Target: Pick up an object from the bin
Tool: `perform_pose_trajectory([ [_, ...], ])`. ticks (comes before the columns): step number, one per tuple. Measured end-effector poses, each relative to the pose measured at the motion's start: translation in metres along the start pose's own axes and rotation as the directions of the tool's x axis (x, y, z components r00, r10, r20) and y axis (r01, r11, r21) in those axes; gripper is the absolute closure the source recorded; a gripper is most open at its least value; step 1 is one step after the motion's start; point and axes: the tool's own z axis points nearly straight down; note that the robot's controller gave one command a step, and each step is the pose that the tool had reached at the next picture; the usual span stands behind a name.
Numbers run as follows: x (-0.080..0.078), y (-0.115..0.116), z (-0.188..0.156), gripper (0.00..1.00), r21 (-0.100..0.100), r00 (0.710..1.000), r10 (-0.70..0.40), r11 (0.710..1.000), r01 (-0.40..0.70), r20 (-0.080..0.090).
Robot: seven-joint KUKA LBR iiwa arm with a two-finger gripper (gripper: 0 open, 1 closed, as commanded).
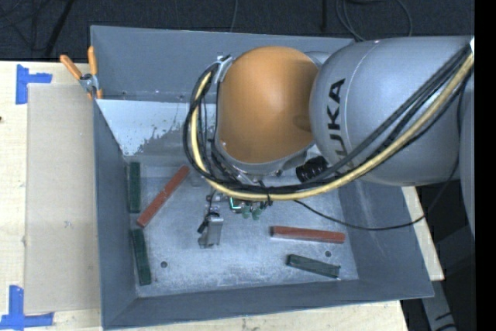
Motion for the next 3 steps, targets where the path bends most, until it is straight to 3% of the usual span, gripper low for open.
perform_pose_trajectory([
  [1, -0.017, -0.108, 0.099, 0.0, 0.004, 1.0, -0.02, 1.0, 0.02, 0.0],
  [2, -0.045, -0.193, 0.158, 0.0, 0.002, 1.0, -0.004, 1.0, 0.004, 0.005],
  [3, -0.002, -0.278, 0.156, 0.0, 0.001, 0.987, -0.162, 0.987, 0.162, 0.005],
])
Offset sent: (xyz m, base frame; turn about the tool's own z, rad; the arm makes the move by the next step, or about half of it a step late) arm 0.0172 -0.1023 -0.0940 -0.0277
